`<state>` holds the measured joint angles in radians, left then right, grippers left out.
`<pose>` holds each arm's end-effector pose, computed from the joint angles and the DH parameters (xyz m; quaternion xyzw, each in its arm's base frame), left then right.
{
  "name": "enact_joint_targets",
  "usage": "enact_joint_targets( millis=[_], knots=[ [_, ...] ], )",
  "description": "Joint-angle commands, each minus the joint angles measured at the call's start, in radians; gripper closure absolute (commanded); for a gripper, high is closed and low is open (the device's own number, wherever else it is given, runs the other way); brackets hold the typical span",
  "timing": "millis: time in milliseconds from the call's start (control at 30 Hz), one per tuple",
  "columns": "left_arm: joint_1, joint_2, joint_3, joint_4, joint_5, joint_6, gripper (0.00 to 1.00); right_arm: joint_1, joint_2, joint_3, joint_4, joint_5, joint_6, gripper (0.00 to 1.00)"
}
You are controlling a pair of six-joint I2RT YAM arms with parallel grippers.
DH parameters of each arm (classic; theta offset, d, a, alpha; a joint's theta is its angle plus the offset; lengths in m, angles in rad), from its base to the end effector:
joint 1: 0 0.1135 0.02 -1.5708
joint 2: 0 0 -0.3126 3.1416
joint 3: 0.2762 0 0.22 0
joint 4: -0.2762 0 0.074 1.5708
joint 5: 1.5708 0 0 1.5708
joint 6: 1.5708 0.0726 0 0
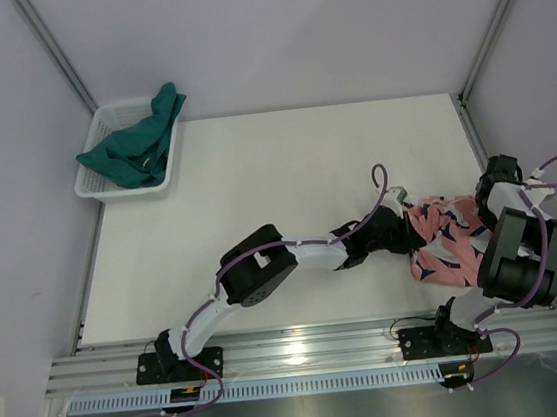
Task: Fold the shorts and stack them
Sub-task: Neatly place the folded shorts to the corner
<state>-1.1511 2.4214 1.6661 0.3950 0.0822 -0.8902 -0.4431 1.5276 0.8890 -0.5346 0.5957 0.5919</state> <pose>0.2338 -0.5386 0.1667 0.1301 0.8116 -0.5023 0.2684 0.2212 -0.1500 0.2242 0.5140 0.7858 -0.2729 0.2097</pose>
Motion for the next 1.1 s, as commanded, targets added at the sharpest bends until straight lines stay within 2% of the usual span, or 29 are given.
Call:
enact_joint_targets(
  millis=[0, 33, 133, 167, 200, 300, 333, 400, 500, 533, 633, 667, 700, 767, 833, 1000, 1067],
  knots=[
    [-0.009, 0.010, 0.035, 0.030, 0.014, 0.011, 0.99, -0.023, -0.018, 0.031, 0.071, -0.020, -0.027, 0.53],
    [-0.012, 0.004, 0.032, 0.033, 0.011, 0.011, 0.97, -0.020, -0.015, 0.037, 0.070, -0.022, -0.027, 0.44],
    [-0.015, -0.005, 0.005, 0.050, 0.011, 0.005, 0.75, -0.010, -0.020, 0.082, 0.041, 0.009, -0.049, 0.40],
    [-0.015, -0.013, -0.003, 0.057, 0.013, 0.004, 0.61, 0.003, -0.038, 0.093, 0.035, 0.025, -0.055, 0.40],
    [-0.015, -0.018, -0.015, 0.071, 0.014, -0.001, 0.53, 0.010, -0.050, 0.114, 0.021, 0.044, -0.064, 0.40],
    [-0.015, -0.050, -0.066, 0.100, 0.011, -0.018, 0.38, 0.037, -0.116, 0.134, 0.007, 0.039, -0.079, 0.40],
    [-0.015, -0.067, -0.083, 0.111, 0.002, -0.019, 0.35, 0.046, -0.132, 0.145, 0.004, 0.003, -0.089, 0.40],
    [-0.010, -0.123, -0.153, 0.126, -0.013, -0.009, 0.23, 0.063, -0.177, 0.149, -0.001, -0.065, -0.112, 0.40],
    [0.007, -0.201, -0.206, 0.099, -0.021, 0.026, 0.20, 0.043, -0.243, 0.128, 0.007, -0.288, -0.147, 0.40],
    [0.013, -0.226, -0.241, 0.094, -0.030, 0.033, 0.20, 0.032, -0.268, 0.087, 0.018, -0.439, -0.145, 0.40],
    [0.022, -0.310, -0.334, 0.113, -0.045, 0.048, 0.19, -0.023, -0.398, -0.013, 0.119, -0.714, -0.156, 0.38],
    [0.022, -0.329, -0.362, 0.122, -0.053, 0.056, 0.19, -0.035, -0.437, -0.086, 0.183, -0.861, -0.150, 0.32],
    [0.022, -0.344, -0.387, 0.120, -0.055, 0.062, 0.19, -0.058, -0.473, -0.116, 0.214, -0.929, -0.133, 0.21],
    [0.024, -0.381, -0.408, 0.122, -0.059, 0.062, 0.19, -0.068, -0.558, -0.189, 0.287, -1.080, -0.086, 0.13],
    [0.030, -0.412, -0.448, 0.127, -0.050, 0.063, 0.19, -0.066, -0.606, -0.220, 0.323, -1.166, -0.058, 0.09],
    [0.053, -0.469, -0.558, 0.154, -0.035, 0.060, 0.19, -0.065, -0.639, -0.326, 0.380, -1.379, 0.003, 0.09],
    [0.060, -0.502, -0.594, 0.166, -0.029, 0.060, 0.20, -0.063, -0.673, -0.364, 0.410, -1.410, 0.012, 0.10]
  ],
)
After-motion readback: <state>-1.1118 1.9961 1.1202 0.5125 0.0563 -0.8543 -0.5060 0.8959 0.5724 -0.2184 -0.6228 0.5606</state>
